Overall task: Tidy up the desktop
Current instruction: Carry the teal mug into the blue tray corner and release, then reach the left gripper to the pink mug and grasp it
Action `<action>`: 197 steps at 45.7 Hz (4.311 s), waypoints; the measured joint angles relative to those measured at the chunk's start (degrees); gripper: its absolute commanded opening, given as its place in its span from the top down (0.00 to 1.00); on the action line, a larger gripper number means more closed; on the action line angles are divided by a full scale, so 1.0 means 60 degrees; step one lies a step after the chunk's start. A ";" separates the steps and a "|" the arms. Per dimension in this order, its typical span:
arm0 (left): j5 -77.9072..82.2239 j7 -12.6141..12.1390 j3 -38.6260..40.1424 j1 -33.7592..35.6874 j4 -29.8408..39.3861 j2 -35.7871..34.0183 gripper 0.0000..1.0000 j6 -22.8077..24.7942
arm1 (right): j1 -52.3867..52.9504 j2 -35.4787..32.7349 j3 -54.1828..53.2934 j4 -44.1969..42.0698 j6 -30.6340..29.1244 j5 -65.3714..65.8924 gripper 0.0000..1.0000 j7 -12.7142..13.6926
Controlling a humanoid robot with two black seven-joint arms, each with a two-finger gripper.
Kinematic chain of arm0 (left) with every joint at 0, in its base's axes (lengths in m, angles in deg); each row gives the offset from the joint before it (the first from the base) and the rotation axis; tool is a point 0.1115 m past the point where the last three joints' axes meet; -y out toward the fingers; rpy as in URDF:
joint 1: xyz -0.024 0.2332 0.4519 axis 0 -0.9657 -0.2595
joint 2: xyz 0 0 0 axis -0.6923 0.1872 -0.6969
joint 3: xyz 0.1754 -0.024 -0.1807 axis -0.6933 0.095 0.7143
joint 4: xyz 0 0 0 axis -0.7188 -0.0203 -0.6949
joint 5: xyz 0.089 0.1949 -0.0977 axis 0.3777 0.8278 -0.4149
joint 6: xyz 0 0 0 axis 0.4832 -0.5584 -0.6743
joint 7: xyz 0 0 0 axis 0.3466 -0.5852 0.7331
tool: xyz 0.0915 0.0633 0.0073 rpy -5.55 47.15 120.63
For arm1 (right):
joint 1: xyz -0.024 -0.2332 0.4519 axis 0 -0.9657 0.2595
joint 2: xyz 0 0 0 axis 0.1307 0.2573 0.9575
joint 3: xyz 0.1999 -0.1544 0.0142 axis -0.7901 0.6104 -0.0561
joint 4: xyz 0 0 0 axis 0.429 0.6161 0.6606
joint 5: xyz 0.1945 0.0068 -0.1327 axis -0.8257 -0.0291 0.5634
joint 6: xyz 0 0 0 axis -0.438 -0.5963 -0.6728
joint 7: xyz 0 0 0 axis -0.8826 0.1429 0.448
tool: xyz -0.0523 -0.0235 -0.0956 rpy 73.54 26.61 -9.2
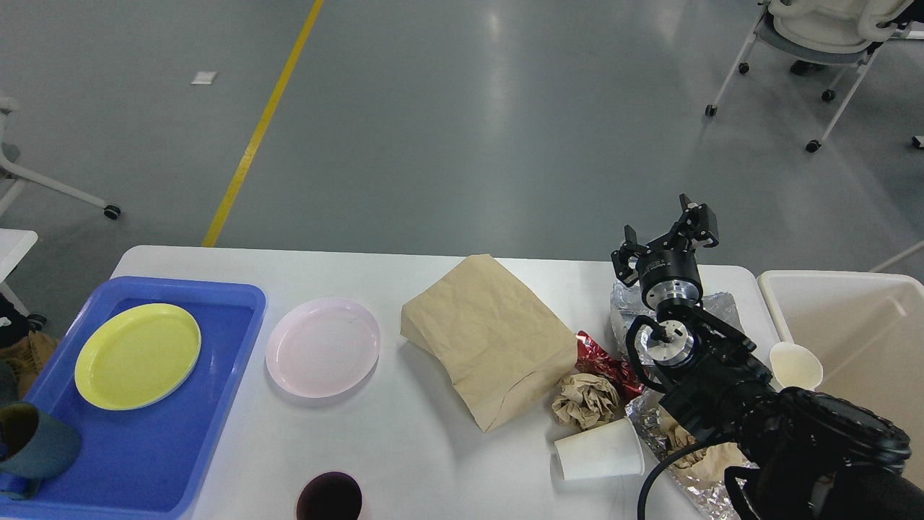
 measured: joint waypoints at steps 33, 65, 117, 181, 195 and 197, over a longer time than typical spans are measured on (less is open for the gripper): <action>0.0201 0.0112 -0.0153 0.2754 -0.0128 -0.0473 0.03 0.4017 | 0.0003 0.0001 0.0000 0.0004 0.0000 0.0000 0.00 0.0000; -0.0574 0.0070 -0.0002 0.7817 0.0470 0.4383 0.06 0.6846 | 0.0008 0.0001 -0.0002 0.0004 0.0000 0.0000 0.00 0.0000; -0.1175 -0.3503 0.1325 0.5084 0.5948 0.6238 0.08 0.3220 | 0.0016 0.0002 -0.0010 0.0015 0.0000 -0.0004 0.00 0.0000; 0.0047 -0.4659 0.1118 0.3970 0.5993 0.6782 0.14 0.1101 | 0.0015 0.0002 -0.0013 0.0010 0.0000 0.0001 0.00 0.0000; 0.0060 -0.4660 0.0997 0.3683 0.5977 0.6844 0.31 0.0452 | 0.0015 0.0001 -0.0013 0.0010 0.0000 0.0001 0.00 0.0000; 0.0059 -0.4659 0.0962 0.3655 0.5977 0.6850 0.32 0.0433 | 0.0015 0.0001 -0.0013 0.0010 0.0000 0.0001 0.00 0.0000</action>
